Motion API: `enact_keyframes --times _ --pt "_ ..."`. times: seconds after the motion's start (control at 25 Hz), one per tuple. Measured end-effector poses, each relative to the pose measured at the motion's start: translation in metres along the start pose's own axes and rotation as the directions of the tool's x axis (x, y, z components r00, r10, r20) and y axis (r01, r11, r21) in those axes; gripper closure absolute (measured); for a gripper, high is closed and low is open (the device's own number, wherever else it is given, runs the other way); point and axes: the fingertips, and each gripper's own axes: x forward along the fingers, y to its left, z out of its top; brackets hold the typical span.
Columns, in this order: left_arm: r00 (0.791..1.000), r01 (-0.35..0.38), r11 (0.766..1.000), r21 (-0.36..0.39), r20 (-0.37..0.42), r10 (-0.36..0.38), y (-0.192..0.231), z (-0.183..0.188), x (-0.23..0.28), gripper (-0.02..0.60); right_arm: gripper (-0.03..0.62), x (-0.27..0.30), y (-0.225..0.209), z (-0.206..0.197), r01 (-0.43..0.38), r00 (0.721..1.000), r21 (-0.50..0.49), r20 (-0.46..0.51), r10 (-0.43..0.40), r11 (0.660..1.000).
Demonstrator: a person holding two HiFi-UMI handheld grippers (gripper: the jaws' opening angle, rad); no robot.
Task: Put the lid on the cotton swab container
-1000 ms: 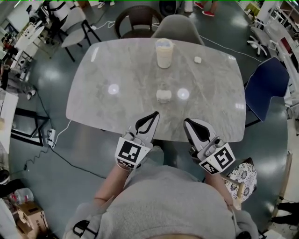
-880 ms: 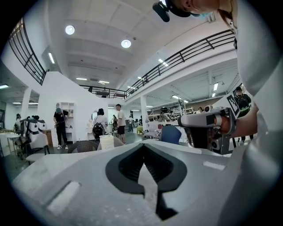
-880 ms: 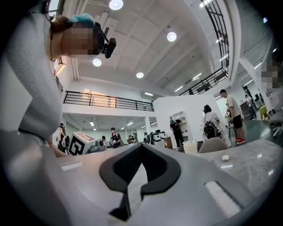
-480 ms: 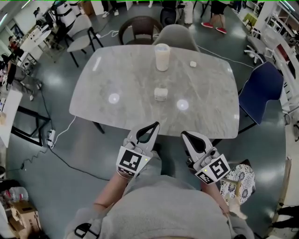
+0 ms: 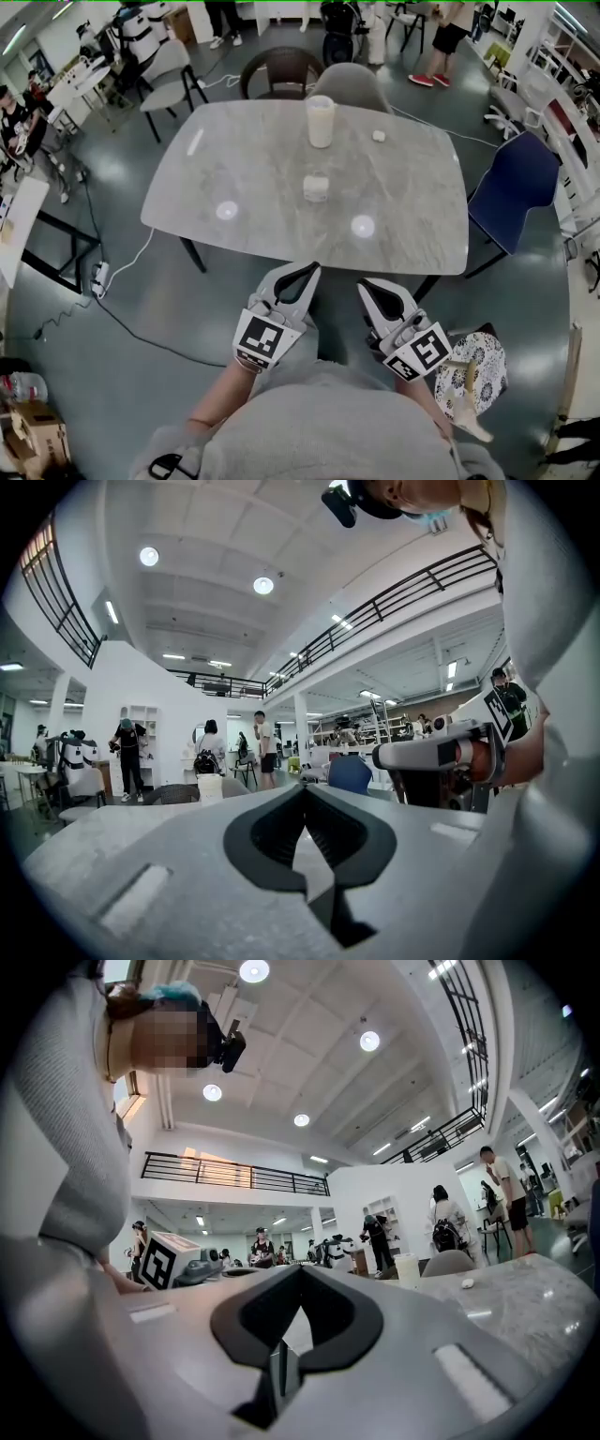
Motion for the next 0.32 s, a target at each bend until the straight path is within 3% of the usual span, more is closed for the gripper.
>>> enact_keyframes --times 0.32 --pt "1.0 -0.009 1.0 0.0 -0.001 0.009 -0.026 0.004 -0.008 0.581 0.592 -0.026 0.008 0.005 -0.006 1.0 0.04 0.009 0.006 0.999"
